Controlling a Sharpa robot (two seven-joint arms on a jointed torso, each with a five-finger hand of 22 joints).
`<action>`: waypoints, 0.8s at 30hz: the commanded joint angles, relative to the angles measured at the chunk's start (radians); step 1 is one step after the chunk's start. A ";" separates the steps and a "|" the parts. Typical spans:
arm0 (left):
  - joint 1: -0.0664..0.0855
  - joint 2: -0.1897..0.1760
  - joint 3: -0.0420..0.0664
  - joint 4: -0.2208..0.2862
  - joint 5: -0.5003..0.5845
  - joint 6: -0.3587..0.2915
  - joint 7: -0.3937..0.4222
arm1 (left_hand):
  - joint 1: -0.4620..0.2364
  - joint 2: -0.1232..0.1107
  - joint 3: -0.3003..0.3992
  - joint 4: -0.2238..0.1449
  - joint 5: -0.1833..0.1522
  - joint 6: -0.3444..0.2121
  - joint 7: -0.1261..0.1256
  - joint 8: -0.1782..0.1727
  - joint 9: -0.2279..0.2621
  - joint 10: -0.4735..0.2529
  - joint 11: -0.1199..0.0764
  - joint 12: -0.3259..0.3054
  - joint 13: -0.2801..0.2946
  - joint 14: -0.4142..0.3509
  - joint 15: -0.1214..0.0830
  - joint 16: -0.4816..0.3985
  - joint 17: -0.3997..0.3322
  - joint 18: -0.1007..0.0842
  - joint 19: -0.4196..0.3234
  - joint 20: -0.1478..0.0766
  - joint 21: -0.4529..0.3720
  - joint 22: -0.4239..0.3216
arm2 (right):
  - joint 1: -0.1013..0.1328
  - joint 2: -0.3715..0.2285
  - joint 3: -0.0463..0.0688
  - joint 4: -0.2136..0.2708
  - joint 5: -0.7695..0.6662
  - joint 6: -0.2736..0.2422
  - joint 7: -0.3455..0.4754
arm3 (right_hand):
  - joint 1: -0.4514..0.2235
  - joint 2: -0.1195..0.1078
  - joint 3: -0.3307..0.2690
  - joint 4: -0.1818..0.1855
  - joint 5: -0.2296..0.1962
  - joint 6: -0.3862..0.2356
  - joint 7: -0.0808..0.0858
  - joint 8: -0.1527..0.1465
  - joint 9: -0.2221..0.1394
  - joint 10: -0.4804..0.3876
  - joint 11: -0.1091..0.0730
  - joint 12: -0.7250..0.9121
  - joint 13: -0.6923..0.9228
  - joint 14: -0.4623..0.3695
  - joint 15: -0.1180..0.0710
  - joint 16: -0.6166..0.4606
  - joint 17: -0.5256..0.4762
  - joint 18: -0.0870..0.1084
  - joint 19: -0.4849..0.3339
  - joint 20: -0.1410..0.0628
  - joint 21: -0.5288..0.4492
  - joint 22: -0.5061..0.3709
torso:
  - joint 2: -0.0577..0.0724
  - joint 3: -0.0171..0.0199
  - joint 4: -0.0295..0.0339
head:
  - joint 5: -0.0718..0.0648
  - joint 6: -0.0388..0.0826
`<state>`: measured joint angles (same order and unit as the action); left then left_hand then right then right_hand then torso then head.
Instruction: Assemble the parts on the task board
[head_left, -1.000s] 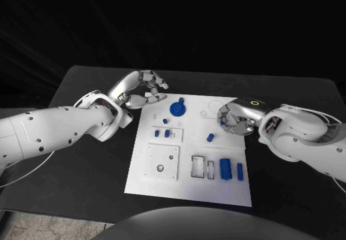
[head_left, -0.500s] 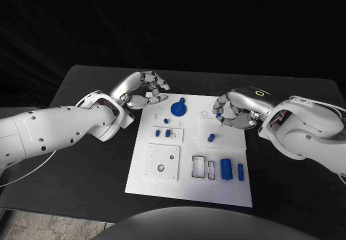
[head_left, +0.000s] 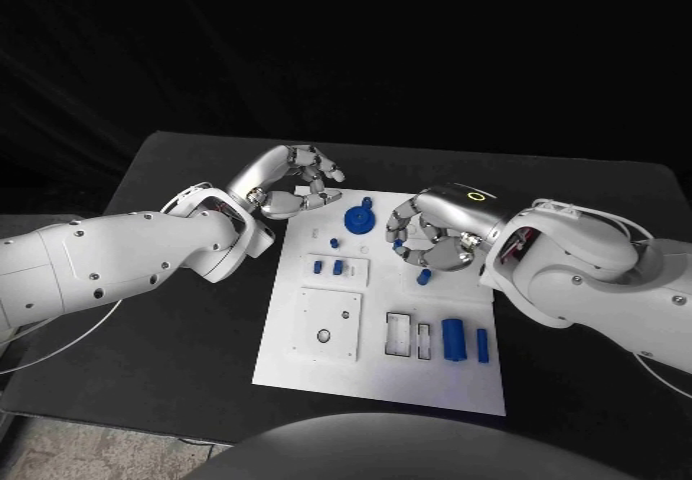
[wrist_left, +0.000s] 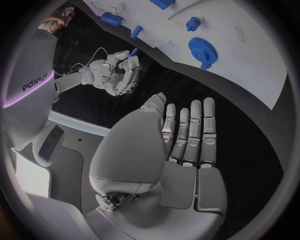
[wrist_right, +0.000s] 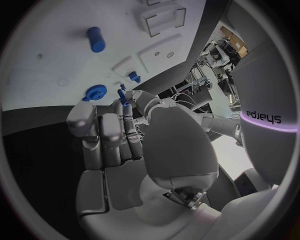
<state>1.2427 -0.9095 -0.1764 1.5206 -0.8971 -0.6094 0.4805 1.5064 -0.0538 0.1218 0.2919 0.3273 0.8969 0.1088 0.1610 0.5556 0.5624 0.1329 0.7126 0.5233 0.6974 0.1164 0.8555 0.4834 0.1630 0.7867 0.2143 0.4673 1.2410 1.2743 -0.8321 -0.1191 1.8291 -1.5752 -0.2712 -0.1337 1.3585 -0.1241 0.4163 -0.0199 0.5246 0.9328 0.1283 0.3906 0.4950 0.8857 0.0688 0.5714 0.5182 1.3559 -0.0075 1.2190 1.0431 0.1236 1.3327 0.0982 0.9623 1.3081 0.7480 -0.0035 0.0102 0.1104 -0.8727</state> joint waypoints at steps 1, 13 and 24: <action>-0.003 0.005 0.001 0.000 0.036 0.011 0.026 | 0.001 0.011 0.002 -0.002 0.005 0.000 0.001 0.006 -0.001 0.002 0.008 0.005 -0.002 -0.007 0.002 -0.005 -0.002 0.010 -0.002 0.006 -0.006 0.002 | -0.015 0.027 0.000 -0.009 -0.027 0.052 0.005 | 0.001 0.006 -0.007 0.002 -0.007 -0.007 0.001 -0.006 -0.003 0.013 -0.002 -0.001 -0.003 0.002 -0.001 -0.003 -0.002 -0.004 0.004 -0.003 -0.007 0.105 | -0.015 -0.0025 0.0083 | 0.005 0.000; -0.006 0.008 0.001 0.001 0.055 0.015 0.031 | 0.001 0.014 0.002 -0.002 0.007 0.000 0.000 0.007 -0.001 0.002 0.010 0.005 -0.004 -0.007 0.003 -0.006 -0.003 0.010 -0.003 0.006 -0.008 0.002 | -0.096 0.124 0.001 -0.061 -0.074 0.090 0.010 | 0.009 0.002 -0.004 -0.003 -0.028 -0.012 0.004 -0.034 -0.015 0.021 0.000 -0.010 -0.015 -0.007 0.000 -0.016 -0.021 -0.002 -0.004 -0.003 -0.025 0.101 | -0.030 -0.0062 0.0224 | 0.017 0.000; -0.010 0.014 0.000 -0.008 0.058 0.025 0.032 | 0.003 0.017 0.003 -0.003 0.009 0.000 -0.001 0.007 -0.001 0.002 0.013 0.005 -0.005 -0.006 0.003 -0.005 -0.003 0.011 -0.003 0.006 -0.009 0.002 | -0.140 0.149 0.001 -0.085 -0.085 0.091 0.012 | 0.009 0.001 -0.004 -0.003 -0.035 -0.012 0.005 -0.044 -0.021 0.022 0.001 -0.013 -0.019 -0.011 0.002 -0.020 -0.027 -0.001 -0.007 -0.002 -0.031 0.099 | -0.028 -0.0070 0.0201 | 0.024 0.000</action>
<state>1.2339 -0.8984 -0.1764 1.5126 -0.8483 -0.6021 0.4970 1.5072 -0.0468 0.1218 0.2919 0.3310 0.8968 0.1088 0.1648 0.5558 0.5625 0.1399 0.7126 0.5188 0.6974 0.1164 0.8555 0.4814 0.1631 0.7866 0.2143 0.4627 1.2418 1.1374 -0.6857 -0.1190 1.7456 -1.6395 -0.1964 -0.1297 1.3584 -0.1242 0.4140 -0.0177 0.4953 0.9264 0.1347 0.3537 0.4761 0.9002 0.0688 0.5629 0.4979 1.3520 -0.0036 1.2034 1.0171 0.1235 1.3327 0.0983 0.9344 1.3078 0.7201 -0.0104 0.0306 0.1340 -0.8727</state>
